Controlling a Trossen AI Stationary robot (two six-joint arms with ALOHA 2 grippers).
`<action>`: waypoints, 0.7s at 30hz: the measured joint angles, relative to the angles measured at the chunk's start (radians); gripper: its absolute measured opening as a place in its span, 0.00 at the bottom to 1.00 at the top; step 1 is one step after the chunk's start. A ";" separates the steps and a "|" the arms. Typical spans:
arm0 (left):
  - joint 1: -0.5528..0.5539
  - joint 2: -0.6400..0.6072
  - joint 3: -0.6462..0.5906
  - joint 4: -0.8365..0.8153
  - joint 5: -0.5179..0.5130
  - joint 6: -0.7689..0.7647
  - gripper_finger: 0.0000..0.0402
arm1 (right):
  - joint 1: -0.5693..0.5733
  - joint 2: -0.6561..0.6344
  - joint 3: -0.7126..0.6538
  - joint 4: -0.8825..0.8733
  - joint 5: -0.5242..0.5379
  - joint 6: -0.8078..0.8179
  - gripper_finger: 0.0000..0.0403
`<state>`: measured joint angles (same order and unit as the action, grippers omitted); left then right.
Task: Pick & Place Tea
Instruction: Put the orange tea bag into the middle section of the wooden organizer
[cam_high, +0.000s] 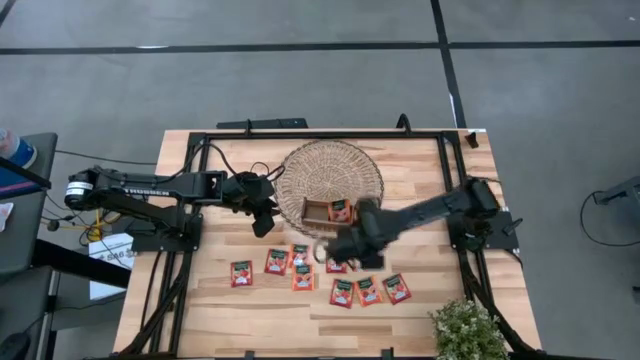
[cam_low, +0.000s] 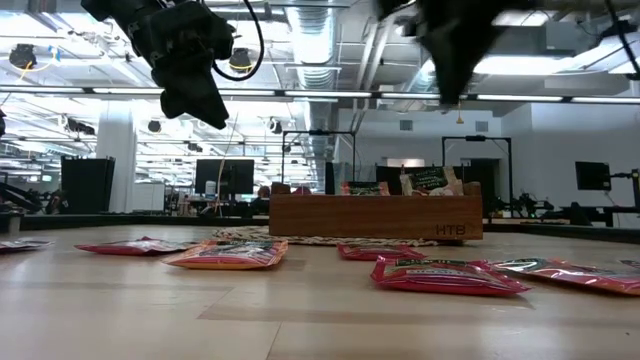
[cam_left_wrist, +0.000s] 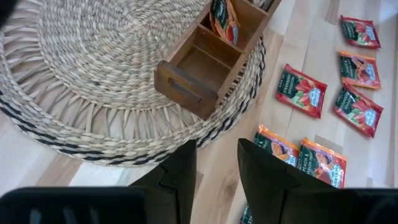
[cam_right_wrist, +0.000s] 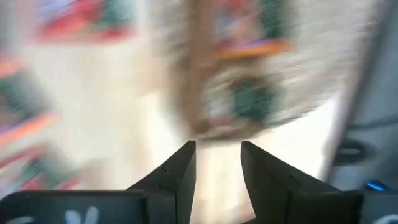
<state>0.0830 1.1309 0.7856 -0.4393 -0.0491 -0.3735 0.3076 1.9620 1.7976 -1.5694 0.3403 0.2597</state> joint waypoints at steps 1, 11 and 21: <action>0.000 0.000 0.000 0.001 0.002 -0.001 0.27 | 0.020 -0.020 -0.015 0.001 -0.052 -0.001 0.30; -0.005 0.000 0.000 0.022 0.003 -0.020 0.27 | 0.220 -0.236 -0.310 0.392 -0.262 0.098 0.29; -0.005 0.000 0.000 0.038 0.031 -0.042 0.27 | 0.185 -0.092 -0.427 0.576 -0.393 -0.063 0.31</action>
<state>0.0776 1.1309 0.7856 -0.4015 -0.0183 -0.4160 0.4925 1.8695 1.3710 -0.9932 -0.0527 0.1962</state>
